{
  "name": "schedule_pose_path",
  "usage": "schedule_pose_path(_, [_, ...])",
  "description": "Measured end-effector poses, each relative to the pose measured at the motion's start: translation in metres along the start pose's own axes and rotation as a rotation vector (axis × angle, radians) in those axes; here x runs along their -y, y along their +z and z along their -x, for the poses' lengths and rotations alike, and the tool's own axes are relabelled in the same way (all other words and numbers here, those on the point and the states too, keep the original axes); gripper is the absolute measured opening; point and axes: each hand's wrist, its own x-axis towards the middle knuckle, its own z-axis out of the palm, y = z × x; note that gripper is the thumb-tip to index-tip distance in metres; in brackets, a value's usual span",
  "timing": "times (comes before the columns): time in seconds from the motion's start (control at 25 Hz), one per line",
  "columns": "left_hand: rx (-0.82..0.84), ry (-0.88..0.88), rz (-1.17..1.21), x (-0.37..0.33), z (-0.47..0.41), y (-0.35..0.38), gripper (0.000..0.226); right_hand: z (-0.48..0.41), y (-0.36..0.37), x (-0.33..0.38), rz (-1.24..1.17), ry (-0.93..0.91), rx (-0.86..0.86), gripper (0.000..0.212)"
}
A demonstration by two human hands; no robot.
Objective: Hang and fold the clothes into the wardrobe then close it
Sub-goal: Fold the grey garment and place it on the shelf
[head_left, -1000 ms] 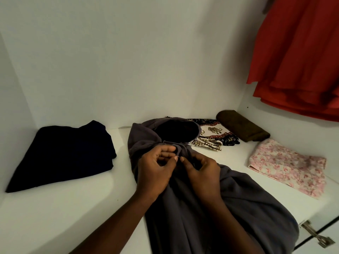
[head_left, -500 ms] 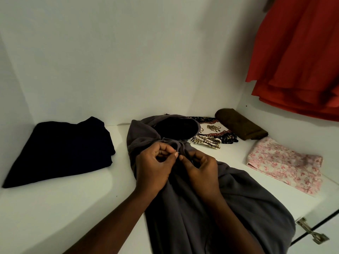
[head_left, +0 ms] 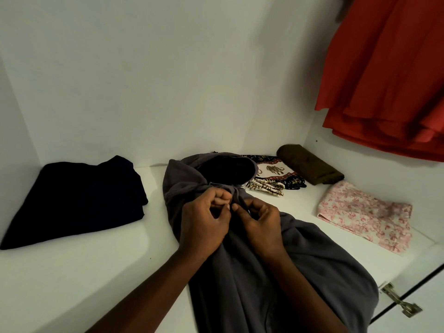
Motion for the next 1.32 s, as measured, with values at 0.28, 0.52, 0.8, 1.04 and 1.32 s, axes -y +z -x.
schedule_pose_path(0.28, [0.050, 0.105, -0.279, -0.005, -0.003, -0.032, 0.028, -0.028, -0.025, 0.060, 0.602, -0.280, -0.088, 0.020])
schedule_pose_path(0.52, [0.046, -0.227, -0.122, -0.027, -0.010, -0.043, 0.024, -0.064, -0.058, 0.104, 0.533, -0.424, -0.050, 0.013])
schedule_pose_path(0.8, [0.018, -0.373, -0.023, -0.032, -0.005, -0.062, 0.017, -0.067, -0.135, 0.064, 0.852, -0.057, 0.618, 0.021])
schedule_pose_path(1.04, [0.221, -0.423, -0.111, -0.069, 0.011, -0.049, 0.046, -0.047, -0.152, 0.069, 0.427, -0.188, 0.463, 0.028])
schedule_pose_path(1.32, [-0.107, -0.457, 0.091, -0.117, 0.036, -0.035, 0.017, 0.008, -0.142, 0.078, -0.051, 0.126, 0.728, 0.021])
